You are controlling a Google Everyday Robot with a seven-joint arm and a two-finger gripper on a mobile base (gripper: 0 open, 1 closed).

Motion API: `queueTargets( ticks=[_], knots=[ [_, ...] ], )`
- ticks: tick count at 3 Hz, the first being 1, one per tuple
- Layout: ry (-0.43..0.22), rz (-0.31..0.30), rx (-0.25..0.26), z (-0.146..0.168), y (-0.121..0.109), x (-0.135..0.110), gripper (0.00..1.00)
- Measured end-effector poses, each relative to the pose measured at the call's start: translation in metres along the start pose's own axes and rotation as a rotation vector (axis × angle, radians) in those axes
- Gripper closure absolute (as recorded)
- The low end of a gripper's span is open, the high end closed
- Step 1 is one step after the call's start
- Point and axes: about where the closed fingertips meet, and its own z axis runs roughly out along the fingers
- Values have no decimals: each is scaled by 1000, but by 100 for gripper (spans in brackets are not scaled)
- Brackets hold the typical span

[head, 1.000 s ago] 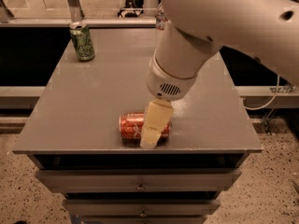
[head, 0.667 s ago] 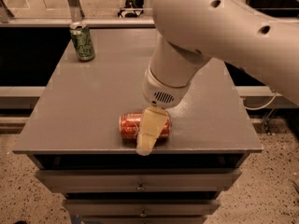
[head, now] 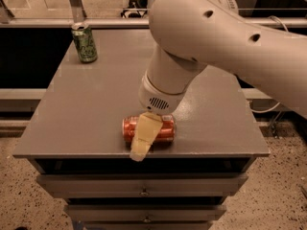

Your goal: Place coke can upright

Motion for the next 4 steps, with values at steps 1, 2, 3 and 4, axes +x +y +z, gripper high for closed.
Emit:
queueTargets(
  ticks=[1,2,3,4],
  knots=[
    [-18,13,-6,7,4,-10,0],
    [-27,23,-5,15,7,-8,0],
    [-50,19,4,18,8,-6,16],
    [-80,10,11,18,5,-12,55]
  ],
)
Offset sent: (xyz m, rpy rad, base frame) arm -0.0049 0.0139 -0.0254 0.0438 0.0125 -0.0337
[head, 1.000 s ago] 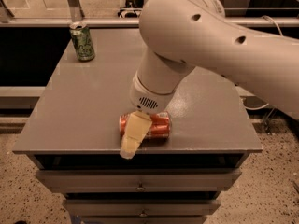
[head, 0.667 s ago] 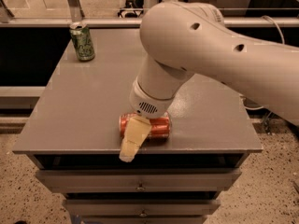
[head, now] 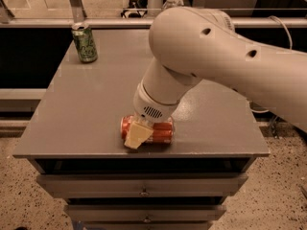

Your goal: Place coke can upright

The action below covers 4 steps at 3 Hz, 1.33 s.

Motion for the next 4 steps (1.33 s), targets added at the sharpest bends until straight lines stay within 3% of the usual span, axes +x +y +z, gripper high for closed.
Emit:
queueTargets(
  ticks=[1,2,3,4],
  knots=[
    [-8,-3,2,-1,-1,-3,78],
    [-118,-5,14,-27,-21,-17,99],
    [-305,0,36,-62,-56,-36,100],
    [-561,-3,31,-93,-90,-39,100]
  ],
)
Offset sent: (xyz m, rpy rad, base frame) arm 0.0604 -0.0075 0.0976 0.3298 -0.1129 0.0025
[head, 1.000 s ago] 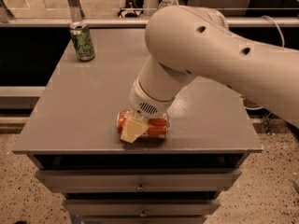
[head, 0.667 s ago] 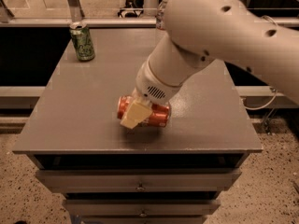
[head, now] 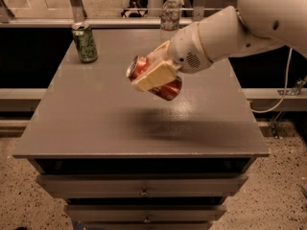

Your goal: Place coke can upright

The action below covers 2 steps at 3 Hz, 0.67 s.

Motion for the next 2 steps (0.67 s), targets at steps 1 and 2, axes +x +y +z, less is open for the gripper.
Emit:
queueTargets(
  ticks=[1,2],
  knots=[
    [-353,-21,-45,-23,-12,-19,100],
    [-576,-36,-52,-42,-16,-22,100]
  ],
)
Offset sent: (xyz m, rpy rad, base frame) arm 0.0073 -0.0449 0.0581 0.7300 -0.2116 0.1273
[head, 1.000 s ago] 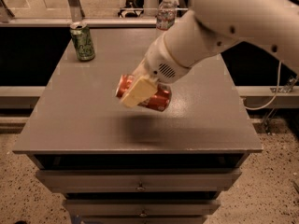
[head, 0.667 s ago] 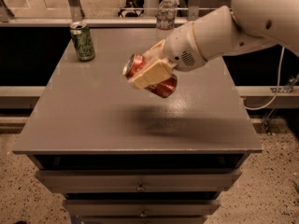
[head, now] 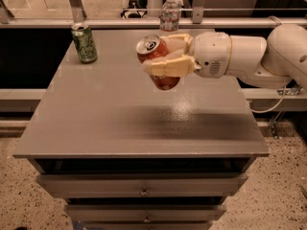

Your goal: Place coke can upright

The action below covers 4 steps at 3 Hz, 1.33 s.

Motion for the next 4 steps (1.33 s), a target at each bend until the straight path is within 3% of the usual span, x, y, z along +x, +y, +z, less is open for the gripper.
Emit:
queueTargets(
  ticks=[1,2,4],
  knots=[
    [-63,23,5,-9,0,4,100],
    [-73,27,5,-10,0,5,100],
    [-163,60,17,-41,-1,18,100]
  ],
)
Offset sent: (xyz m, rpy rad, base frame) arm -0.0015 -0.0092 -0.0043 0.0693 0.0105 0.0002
